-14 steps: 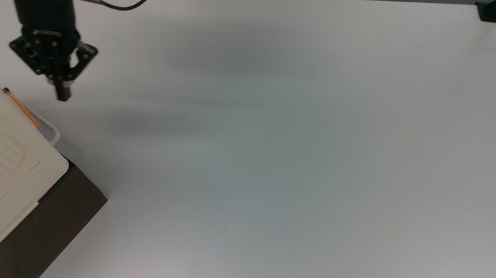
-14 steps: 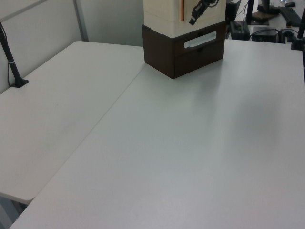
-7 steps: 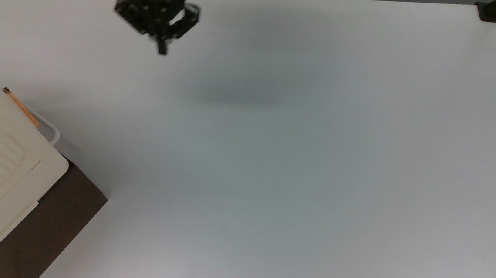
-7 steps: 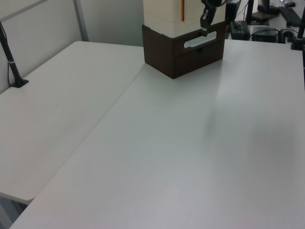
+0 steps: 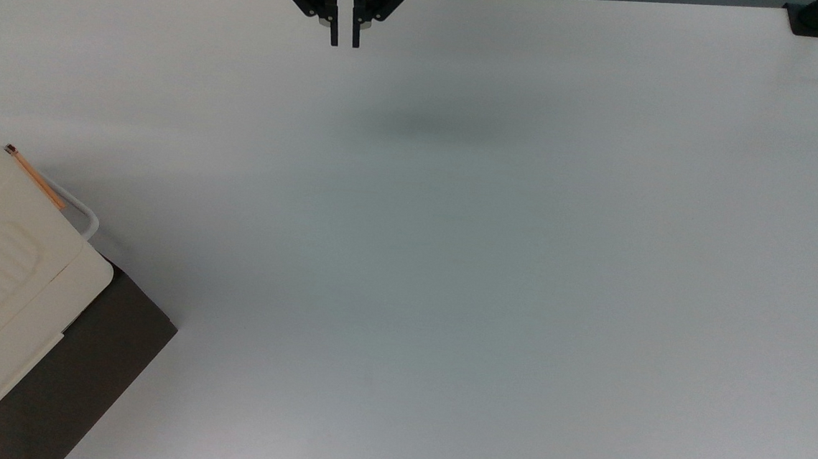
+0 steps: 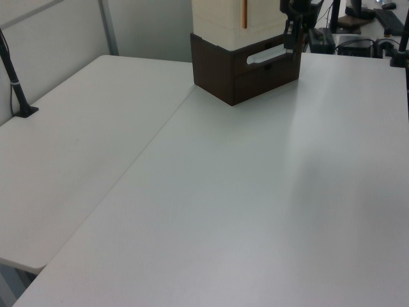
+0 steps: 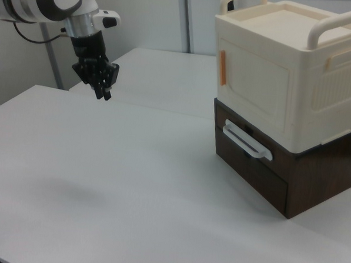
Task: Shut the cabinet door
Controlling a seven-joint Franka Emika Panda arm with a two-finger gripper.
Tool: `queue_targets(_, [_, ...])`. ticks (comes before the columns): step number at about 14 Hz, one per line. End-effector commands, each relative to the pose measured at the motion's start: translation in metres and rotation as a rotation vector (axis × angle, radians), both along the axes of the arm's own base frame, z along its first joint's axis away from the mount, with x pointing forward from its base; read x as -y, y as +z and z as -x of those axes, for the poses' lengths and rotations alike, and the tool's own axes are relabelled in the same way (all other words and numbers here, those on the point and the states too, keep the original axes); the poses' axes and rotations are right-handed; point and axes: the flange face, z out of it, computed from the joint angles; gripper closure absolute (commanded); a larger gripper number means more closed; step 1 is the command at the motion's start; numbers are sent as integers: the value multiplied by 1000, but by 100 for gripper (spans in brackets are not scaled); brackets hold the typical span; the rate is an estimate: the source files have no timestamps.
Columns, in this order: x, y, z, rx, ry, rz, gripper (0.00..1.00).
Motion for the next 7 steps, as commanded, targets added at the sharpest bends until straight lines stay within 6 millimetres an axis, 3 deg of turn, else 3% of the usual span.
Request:
queue_targets(1, [3,-2,15,-10,-11,33,29])
queue_targets(3, [9,-4,14,-16,-21,34,0])
queue_targets(7, [17,-5,12,-18,-35,35,0])
